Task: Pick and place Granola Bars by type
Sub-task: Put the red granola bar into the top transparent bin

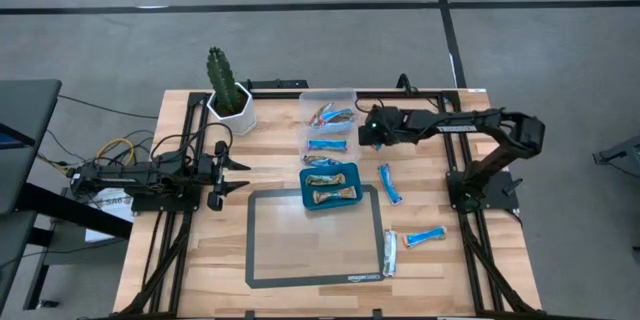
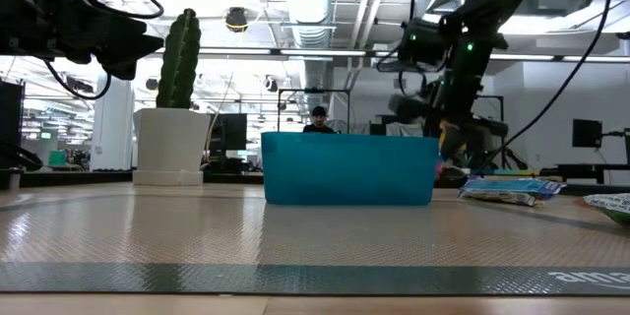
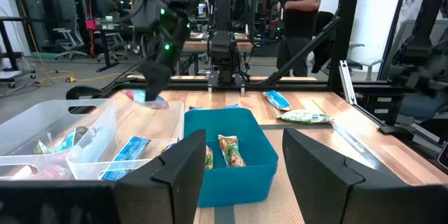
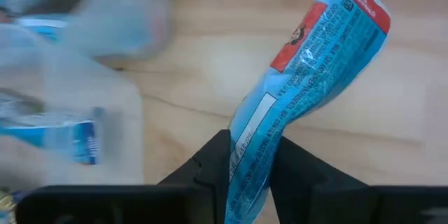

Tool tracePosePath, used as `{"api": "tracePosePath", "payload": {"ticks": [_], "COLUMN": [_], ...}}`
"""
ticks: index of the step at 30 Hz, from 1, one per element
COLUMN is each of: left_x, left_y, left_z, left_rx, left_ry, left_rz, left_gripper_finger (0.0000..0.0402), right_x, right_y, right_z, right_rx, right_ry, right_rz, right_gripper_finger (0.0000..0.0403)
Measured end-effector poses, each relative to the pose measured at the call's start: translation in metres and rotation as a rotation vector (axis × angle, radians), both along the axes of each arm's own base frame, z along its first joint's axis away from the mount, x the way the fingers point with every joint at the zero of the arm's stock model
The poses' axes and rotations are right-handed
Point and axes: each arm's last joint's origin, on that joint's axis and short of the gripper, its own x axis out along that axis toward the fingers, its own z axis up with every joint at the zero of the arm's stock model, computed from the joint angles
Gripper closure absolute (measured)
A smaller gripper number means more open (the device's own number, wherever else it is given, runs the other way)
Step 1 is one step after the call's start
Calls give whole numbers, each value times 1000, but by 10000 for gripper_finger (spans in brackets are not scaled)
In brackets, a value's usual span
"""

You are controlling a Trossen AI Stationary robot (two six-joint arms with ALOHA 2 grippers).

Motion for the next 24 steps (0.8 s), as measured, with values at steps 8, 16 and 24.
{"api": "tracePosePath", "payload": {"ticks": [8,16,24], "left_x": [0,0,0], "left_y": [0,0,0], "left_z": [0,0,0], "left_rx": [0,0,0], "left_ry": [0,0,0], "left_rz": [0,0,0], "left_gripper_finger": [219,219,219], "right_x": [14,37,75], "right_y": [-12,-30,-51], "right_z": [42,87,100], "right_rx": [-179,-381,-481], "right_ry": [-15,48,240], "right_rz": [201,452,781], "right_gripper_finger": [327,327,327]}}
